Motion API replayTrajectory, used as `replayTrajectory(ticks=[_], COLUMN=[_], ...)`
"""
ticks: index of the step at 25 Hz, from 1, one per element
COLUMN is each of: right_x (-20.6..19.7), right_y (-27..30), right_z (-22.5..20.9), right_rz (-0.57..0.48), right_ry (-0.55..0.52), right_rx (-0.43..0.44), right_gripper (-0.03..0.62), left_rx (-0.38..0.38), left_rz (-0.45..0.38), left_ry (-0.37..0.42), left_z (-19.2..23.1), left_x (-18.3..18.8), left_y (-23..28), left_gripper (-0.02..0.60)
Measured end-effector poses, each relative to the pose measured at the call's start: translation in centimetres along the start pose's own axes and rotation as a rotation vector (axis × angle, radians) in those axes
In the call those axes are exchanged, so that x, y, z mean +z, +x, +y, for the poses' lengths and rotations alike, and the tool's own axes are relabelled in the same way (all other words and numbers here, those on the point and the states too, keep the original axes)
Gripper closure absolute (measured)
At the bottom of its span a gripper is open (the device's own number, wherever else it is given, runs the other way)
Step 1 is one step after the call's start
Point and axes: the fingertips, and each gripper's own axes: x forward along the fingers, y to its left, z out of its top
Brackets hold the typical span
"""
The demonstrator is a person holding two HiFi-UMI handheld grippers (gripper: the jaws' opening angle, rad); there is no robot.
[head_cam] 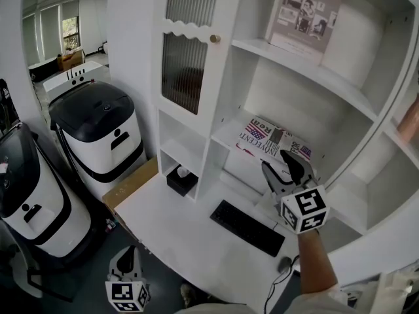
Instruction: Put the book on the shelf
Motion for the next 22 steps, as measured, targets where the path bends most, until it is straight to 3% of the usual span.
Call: replayTrajectory(ticks=[10, 19, 22], right_x=[-1.3, -2.9, -3.4], right_y=[-3.0, -4.9, -5.7], right_z=[1.2, 3.2, 3.5], right_rz=[-0.144, -0.188, -0.204], right_ry=[0.119, 0.194, 0.216], right_rx=[-0.062, -0.052, -0.064], right_gripper=[0.425, 0.45, 0.486], left_rx=[-0.016, -0.012, -0.01], left_rz=[-0.018, -0.017, -0.012], left_ry=[0.034, 0.045, 0.048], left_z=[-0.7, -0.9, -0.9], left_x=[1.4, 1.4, 1.3], left_y=[0.2, -0.3, -0.4], left_gripper=[0.569, 0.569, 0.569])
